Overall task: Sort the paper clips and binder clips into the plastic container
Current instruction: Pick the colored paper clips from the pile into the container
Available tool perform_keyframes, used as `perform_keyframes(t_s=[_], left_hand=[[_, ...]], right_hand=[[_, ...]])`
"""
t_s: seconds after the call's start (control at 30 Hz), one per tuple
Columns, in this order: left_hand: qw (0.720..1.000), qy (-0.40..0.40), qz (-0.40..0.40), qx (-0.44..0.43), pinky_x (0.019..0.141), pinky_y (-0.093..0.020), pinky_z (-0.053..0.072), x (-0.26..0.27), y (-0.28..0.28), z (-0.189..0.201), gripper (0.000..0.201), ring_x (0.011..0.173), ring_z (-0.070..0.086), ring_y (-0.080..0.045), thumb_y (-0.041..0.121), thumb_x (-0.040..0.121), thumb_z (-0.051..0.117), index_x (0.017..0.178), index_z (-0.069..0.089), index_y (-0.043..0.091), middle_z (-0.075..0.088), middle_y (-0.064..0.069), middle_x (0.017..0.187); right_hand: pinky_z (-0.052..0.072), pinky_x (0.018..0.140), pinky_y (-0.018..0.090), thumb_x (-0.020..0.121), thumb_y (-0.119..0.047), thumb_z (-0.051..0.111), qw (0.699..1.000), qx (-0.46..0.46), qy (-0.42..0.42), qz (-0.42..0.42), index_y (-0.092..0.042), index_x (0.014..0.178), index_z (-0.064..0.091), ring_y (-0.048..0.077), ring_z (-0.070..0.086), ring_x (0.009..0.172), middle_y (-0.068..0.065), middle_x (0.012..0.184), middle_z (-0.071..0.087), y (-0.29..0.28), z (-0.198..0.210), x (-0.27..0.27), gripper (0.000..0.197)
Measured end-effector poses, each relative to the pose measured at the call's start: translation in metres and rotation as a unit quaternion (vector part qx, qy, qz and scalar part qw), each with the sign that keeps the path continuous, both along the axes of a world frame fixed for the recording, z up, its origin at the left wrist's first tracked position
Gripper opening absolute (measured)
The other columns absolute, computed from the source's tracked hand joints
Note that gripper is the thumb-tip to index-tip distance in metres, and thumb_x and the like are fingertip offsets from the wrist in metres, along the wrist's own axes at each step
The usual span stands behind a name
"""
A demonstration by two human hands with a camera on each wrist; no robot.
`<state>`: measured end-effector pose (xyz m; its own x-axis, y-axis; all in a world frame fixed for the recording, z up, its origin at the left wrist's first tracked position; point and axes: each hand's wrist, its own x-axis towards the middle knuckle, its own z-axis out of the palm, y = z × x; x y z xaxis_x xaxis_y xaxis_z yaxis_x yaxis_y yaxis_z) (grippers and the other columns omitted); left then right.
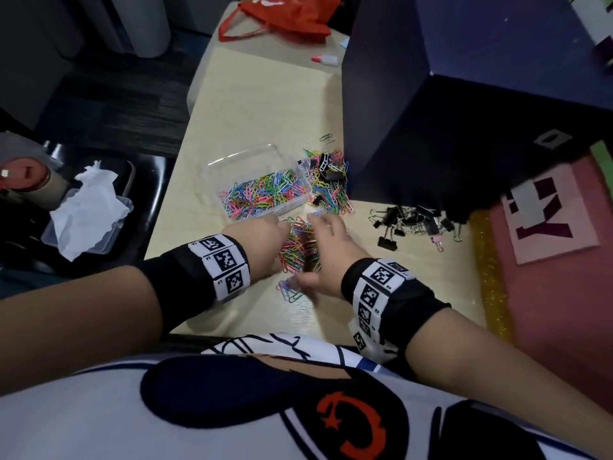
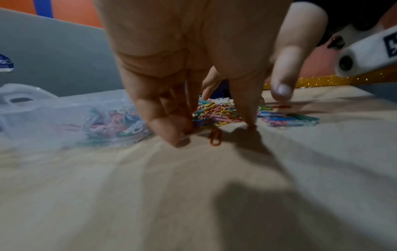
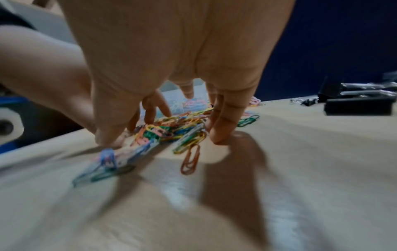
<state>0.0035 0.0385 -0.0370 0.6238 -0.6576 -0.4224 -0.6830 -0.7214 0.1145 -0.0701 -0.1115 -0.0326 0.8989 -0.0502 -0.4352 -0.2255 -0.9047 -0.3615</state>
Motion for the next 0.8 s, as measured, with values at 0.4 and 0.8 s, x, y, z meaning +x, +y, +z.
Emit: perform_keyframes(t_s=[0.4,0.8], left_hand=[[0.999,-0.029,-0.029,0.03,0.073,-0.036,0.05,0.006,0.01,-0.004,0.011,0.089,0.062,-0.027,0.015,0.091,0.05,0.1,0.056,0.016,0.057,-0.007,0.097],[0.992,-0.037,0.054,-0.111,0.083,-0.034,0.048,0.039,0.008,0.04,0.018,0.098,0.059,-0.025,0.031,0.092,0.053,0.103,0.061,0.02,0.062,-0.004,0.104]], right_hand=[[0.049,0.084,0.038,0.088,-0.014,0.058,0.996,-0.042,-0.023,0.071,-0.017,0.118,0.052,0.031,0.054,0.097,0.009,0.118,0.04,0.002,-0.013,0.014,0.031],[0.043,0.088,0.025,0.088,-0.017,0.061,0.994,0.045,-0.08,-0.055,-0.027,0.1,0.062,0.018,0.056,0.097,0.0,0.109,0.053,-0.014,0.034,0.054,0.015]])
